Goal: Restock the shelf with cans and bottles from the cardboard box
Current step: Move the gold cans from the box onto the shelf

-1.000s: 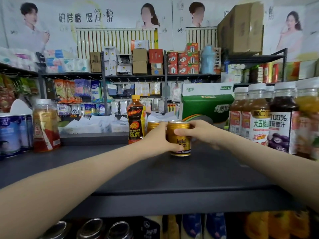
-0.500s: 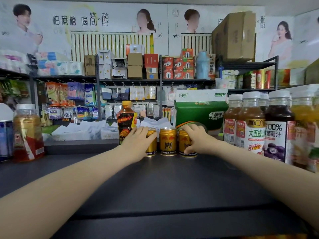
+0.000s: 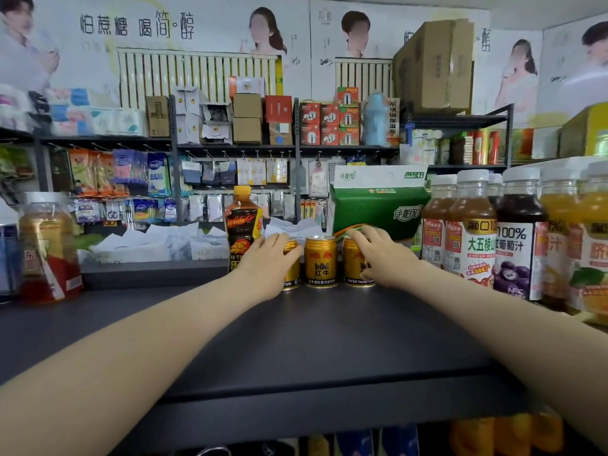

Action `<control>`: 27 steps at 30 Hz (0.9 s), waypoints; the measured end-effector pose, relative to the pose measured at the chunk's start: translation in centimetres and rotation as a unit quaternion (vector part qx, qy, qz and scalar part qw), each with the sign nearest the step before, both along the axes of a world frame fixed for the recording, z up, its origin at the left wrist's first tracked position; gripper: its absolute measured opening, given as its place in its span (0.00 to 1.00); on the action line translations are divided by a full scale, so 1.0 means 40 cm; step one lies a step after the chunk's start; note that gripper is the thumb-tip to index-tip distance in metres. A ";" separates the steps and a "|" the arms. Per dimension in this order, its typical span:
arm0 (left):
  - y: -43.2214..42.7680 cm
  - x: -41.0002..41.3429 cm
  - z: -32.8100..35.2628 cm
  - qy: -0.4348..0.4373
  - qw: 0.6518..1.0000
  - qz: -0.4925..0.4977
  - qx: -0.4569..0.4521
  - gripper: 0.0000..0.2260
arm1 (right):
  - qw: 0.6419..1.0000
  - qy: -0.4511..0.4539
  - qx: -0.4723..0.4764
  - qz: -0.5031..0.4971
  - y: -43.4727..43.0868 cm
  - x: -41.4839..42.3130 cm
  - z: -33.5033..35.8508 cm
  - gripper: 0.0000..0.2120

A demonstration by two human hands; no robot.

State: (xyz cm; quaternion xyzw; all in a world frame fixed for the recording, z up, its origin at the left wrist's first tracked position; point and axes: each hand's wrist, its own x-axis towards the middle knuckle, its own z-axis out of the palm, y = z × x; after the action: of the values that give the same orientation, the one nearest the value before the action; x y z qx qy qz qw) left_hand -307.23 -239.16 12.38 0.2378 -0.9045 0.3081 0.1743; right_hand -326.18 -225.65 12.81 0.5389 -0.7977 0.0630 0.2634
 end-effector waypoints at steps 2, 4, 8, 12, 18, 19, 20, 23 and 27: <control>0.018 0.008 0.009 0.005 1.000 -0.013 0.017 0.31 | 0.997 0.073 0.000 0.000 0.017 0.021 0.007 0.39; 0.040 0.019 0.025 0.034 0.997 -0.045 0.047 0.26 | 0.993 0.119 -0.006 0.002 0.035 0.044 0.016 0.35; 0.074 0.044 0.047 0.085 0.989 -0.084 0.088 0.18 | 0.991 0.121 -0.046 -0.006 0.078 0.097 0.017 0.21; 0.117 0.078 0.032 0.096 0.982 -0.095 0.130 0.18 | 0.995 0.075 -0.054 0.034 0.110 0.175 0.000 0.15; 0.229 0.221 0.012 0.088 0.986 -0.056 0.132 0.15 | 0.994 0.017 -0.065 0.082 0.155 0.374 -0.028 0.12; 0.245 0.254 0.008 0.083 0.988 -0.036 0.129 0.15 | 0.993 0.006 -0.072 0.094 0.163 0.410 -0.038 0.12; 0.263 0.290 0.003 0.082 0.988 -0.018 0.126 0.15 | 0.991 0.000 -0.080 0.110 0.170 0.444 -0.050 0.11; 0.328 0.412 -0.029 0.117 0.986 0.016 0.116 0.16 | 0.979 -0.023 -0.113 0.165 0.192 0.546 -0.096 0.11; 0.424 0.616 -0.145 0.240 0.967 0.044 0.079 0.14 | 0.953 -0.047 -0.160 0.254 0.222 0.700 -0.191 0.08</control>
State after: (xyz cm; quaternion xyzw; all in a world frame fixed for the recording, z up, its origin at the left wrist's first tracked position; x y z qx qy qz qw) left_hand -282.59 -222.21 6.60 0.3571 -0.8463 0.1770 0.3534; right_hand -298.17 -216.78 5.18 0.6708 -0.6253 0.2805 0.2835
